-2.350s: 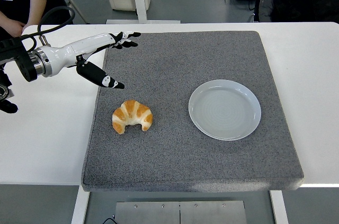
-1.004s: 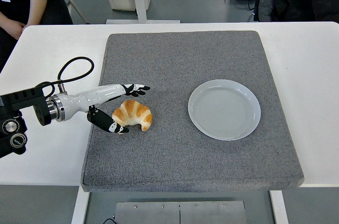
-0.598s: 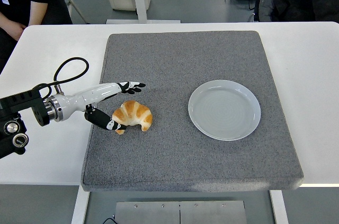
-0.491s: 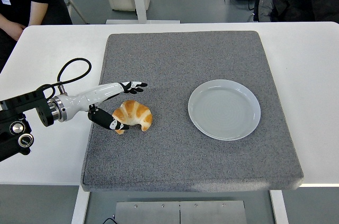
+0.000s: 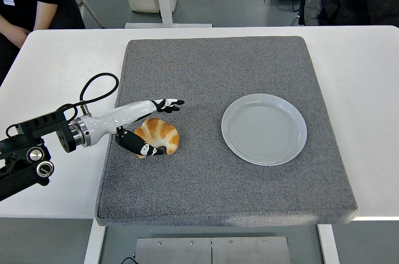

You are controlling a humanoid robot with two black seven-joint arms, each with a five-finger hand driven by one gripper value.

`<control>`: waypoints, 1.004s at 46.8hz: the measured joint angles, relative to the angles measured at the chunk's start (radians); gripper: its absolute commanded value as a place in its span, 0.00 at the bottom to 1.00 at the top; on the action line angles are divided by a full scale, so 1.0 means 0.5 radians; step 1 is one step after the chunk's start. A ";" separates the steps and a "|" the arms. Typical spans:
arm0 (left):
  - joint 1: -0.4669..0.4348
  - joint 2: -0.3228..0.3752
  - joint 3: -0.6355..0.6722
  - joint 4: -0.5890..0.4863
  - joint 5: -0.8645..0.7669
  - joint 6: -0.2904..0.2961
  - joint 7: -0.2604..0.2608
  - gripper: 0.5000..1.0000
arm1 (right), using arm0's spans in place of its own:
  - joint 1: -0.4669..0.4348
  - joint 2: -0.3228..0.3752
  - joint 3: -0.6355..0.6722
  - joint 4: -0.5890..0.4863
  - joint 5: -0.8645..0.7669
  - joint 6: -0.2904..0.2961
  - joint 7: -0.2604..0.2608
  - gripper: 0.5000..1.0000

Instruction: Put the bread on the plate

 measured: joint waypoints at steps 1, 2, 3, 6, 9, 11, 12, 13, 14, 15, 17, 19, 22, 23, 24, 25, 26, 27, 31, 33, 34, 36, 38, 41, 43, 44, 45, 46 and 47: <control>0.000 0.000 0.000 0.002 0.000 0.000 0.000 0.82 | 0.000 0.000 0.000 0.000 0.000 0.000 0.000 1.00; 0.000 0.000 0.000 0.005 0.005 0.000 0.000 0.82 | 0.000 0.000 0.000 0.000 0.000 0.000 0.000 1.00; 0.002 0.000 0.000 0.008 0.011 0.000 0.000 0.82 | 0.000 0.000 0.000 0.000 0.000 0.000 0.000 1.00; 0.009 0.000 0.000 0.014 0.034 0.000 -0.001 0.82 | 0.000 0.000 0.001 0.000 0.000 0.000 0.000 1.00; 0.012 0.000 0.000 0.028 0.052 0.001 -0.007 0.82 | 0.000 0.000 0.002 0.000 0.000 0.000 0.000 1.00; 0.012 0.000 0.000 0.040 0.060 0.005 -0.013 0.82 | 0.000 0.000 0.002 0.000 0.000 0.000 0.000 1.00; 0.014 0.000 0.000 0.046 0.063 0.008 -0.015 0.82 | 0.000 0.000 0.002 0.000 0.000 0.000 0.000 1.00; 0.017 0.000 0.000 0.052 0.064 0.010 -0.015 0.82 | 0.000 0.000 0.001 0.000 -0.001 0.000 0.000 1.00; 0.020 0.000 0.000 0.059 0.065 0.014 -0.017 0.82 | 0.000 0.000 0.001 0.000 -0.001 0.000 0.000 1.00; 0.021 -0.002 0.000 0.064 0.065 0.016 -0.018 0.82 | 0.000 0.000 0.001 0.000 -0.001 0.000 0.000 1.00; 0.022 -0.004 -0.001 0.073 0.065 0.024 -0.025 0.82 | 0.000 0.000 0.000 0.000 -0.001 0.000 0.000 1.00; 0.024 -0.016 -0.001 0.083 0.065 0.027 -0.036 0.82 | 0.000 0.000 0.000 0.000 -0.001 0.000 0.000 1.00; 0.027 -0.041 -0.001 0.101 0.065 0.029 -0.048 0.82 | 0.001 0.000 0.000 0.000 -0.001 0.000 0.000 1.00; 0.029 -0.047 -0.001 0.107 0.065 0.030 -0.049 0.82 | 0.000 0.000 0.000 0.000 -0.001 0.000 0.000 1.00; 0.032 -0.051 -0.001 0.110 0.065 0.031 -0.050 0.82 | 0.000 0.000 0.000 0.000 -0.001 0.000 0.000 1.00; 0.035 -0.055 -0.001 0.113 0.065 0.033 -0.050 0.82 | 0.000 0.000 0.000 0.000 -0.001 0.000 0.000 1.00; 0.038 -0.057 -0.001 0.114 0.065 0.035 -0.050 0.82 | 0.000 0.000 0.000 0.000 -0.001 0.000 0.000 1.00; 0.039 -0.057 -0.001 0.115 0.065 0.040 -0.050 0.82 | 0.000 0.000 0.000 0.000 -0.001 0.000 0.000 1.00; 0.040 -0.061 0.000 0.122 0.067 0.056 -0.050 0.81 | 0.000 0.000 0.000 0.000 -0.001 0.000 0.000 1.00; 0.040 -0.061 0.000 0.128 0.068 0.063 -0.050 0.80 | 0.000 0.000 0.000 0.000 -0.001 0.000 0.000 1.00; 0.040 -0.063 0.000 0.130 0.068 0.064 -0.050 0.80 | 0.001 0.000 0.000 0.000 -0.001 0.000 0.000 1.00; 0.040 -0.064 0.000 0.136 0.068 0.073 -0.050 0.80 | 0.002 0.000 0.000 -0.001 -0.001 -0.001 0.000 1.00; 0.043 -0.067 0.001 0.145 0.068 0.079 -0.050 0.80 | 0.002 0.000 0.000 -0.002 -0.001 -0.001 0.000 1.00; 0.052 -0.072 0.001 0.159 0.068 0.090 -0.052 0.80 | 0.003 0.000 0.000 -0.003 -0.001 -0.002 0.000 1.00; 0.057 -0.078 0.001 0.167 0.069 0.094 -0.053 0.79 | 0.003 0.000 0.000 -0.003 -0.001 -0.003 0.000 1.00; 0.058 -0.080 0.001 0.169 0.068 0.095 -0.053 0.79 | 0.004 0.000 0.000 -0.003 -0.001 -0.003 0.000 1.00; 0.058 -0.083 0.001 0.170 0.068 0.096 -0.053 0.78 | 0.007 0.000 -0.001 -0.003 -0.001 -0.003 0.000 1.00; 0.060 -0.087 0.001 0.172 0.069 0.098 -0.053 0.77 | 0.009 0.000 -0.002 -0.003 -0.001 -0.003 0.000 1.00; 0.065 -0.090 0.001 0.172 0.069 0.098 -0.053 0.75 | 0.011 0.000 -0.003 -0.003 -0.001 -0.003 0.000 1.00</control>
